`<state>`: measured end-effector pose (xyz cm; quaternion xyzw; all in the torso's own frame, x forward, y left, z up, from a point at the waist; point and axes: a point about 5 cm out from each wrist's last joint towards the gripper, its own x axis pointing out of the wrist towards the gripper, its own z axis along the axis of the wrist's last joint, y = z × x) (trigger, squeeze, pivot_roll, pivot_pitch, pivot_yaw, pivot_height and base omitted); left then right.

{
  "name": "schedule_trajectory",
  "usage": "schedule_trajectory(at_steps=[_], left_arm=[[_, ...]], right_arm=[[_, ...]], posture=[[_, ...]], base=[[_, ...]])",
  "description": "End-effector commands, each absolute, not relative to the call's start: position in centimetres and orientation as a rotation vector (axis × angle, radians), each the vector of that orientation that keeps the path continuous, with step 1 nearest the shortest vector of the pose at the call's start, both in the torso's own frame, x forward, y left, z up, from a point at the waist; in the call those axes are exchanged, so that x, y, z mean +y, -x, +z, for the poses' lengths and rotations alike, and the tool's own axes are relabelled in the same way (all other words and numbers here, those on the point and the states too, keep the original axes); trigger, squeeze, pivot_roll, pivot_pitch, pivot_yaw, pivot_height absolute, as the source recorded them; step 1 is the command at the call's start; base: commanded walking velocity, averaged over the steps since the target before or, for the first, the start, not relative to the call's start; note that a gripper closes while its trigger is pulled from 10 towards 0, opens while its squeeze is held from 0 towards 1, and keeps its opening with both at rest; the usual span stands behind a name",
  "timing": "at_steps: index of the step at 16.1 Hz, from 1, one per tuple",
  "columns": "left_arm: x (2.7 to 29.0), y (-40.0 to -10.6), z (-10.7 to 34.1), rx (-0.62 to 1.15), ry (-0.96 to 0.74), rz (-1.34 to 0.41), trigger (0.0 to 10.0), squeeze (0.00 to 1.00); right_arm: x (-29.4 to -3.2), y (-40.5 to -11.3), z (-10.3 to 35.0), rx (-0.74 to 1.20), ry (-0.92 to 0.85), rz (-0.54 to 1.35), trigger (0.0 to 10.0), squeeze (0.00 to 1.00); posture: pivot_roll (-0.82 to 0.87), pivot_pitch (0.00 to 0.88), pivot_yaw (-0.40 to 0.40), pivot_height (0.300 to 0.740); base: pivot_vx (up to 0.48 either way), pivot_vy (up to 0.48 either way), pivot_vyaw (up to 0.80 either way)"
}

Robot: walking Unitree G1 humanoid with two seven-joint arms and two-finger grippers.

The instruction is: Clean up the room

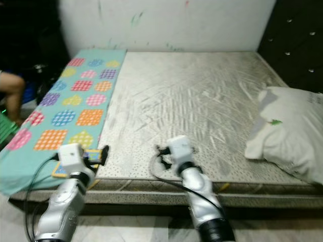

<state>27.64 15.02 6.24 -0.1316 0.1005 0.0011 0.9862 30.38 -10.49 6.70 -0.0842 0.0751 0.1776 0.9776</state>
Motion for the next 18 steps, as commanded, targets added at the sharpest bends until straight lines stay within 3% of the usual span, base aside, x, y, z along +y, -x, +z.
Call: schedule_trajectory(at_steps=[1,6,18], left_arm=[[14.41,-27.67,6.24,0.201,0.272,-0.019,10.0,0.0],[14.19,-27.65,6.58,0.171,0.29,-0.055,10.0,0.0],[14.06,-27.52,6.62,0.167,0.3,-0.078,10.0,0.0]], right_arm=[[-11.39,-30.54,6.92,0.143,0.178,0.338,10.0,0.0],[-11.36,-30.35,6.87,0.134,0.181,0.337,10.0,0.0],[-11.52,-30.26,6.77,0.135,0.188,0.332,10.0,0.0]], posture=[[-0.08,0.0,0.018,0.74],[-0.08,0.0,0.02,0.74],[-0.08,0.0,0.023,0.74]], base=[[0.0,0.0,0.0],[0.048,0.0,0.0],[0.388,0.0,0.0]])
